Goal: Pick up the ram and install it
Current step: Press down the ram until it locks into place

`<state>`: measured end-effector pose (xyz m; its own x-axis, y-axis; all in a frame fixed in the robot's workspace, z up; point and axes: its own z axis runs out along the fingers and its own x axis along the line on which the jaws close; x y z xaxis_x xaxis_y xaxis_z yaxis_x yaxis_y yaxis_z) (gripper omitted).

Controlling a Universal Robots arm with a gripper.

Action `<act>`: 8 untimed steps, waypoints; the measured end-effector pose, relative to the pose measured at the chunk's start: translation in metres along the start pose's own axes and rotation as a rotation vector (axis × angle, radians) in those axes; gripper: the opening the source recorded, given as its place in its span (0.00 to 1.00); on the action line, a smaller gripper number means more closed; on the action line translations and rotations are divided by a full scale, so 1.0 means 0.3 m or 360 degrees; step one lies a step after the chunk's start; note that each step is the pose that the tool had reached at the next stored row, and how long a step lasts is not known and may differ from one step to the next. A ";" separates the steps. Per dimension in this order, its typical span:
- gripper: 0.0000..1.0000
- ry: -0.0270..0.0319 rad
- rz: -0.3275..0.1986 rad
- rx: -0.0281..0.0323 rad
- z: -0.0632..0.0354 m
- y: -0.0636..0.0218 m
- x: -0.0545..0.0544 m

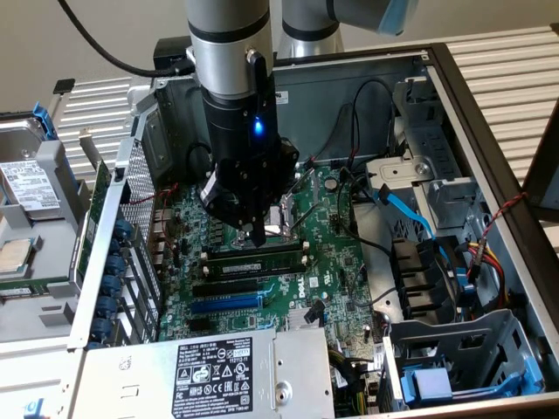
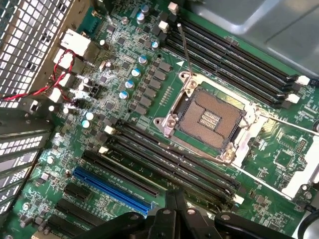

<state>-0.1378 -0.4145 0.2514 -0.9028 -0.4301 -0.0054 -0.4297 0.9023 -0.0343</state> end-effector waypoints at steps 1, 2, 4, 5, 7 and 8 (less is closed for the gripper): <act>0.11 -0.00002 0.0021 0.00006 0.000 0.000 0.000; 0.11 -0.00006 0.0041 0.00012 0.000 0.000 0.000; 0.11 -0.00013 0.0083 0.00025 0.000 0.000 0.000; 0.11 -0.00016 0.0104 0.00030 0.000 0.000 0.000; 0.11 -0.00016 0.0146 0.00039 0.000 0.000 0.000; 0.11 -0.00012 0.0168 0.00042 0.000 0.000 0.000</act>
<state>-0.1378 -0.4144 0.2514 -0.9429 -0.3329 -0.0099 -0.3323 0.9425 -0.0361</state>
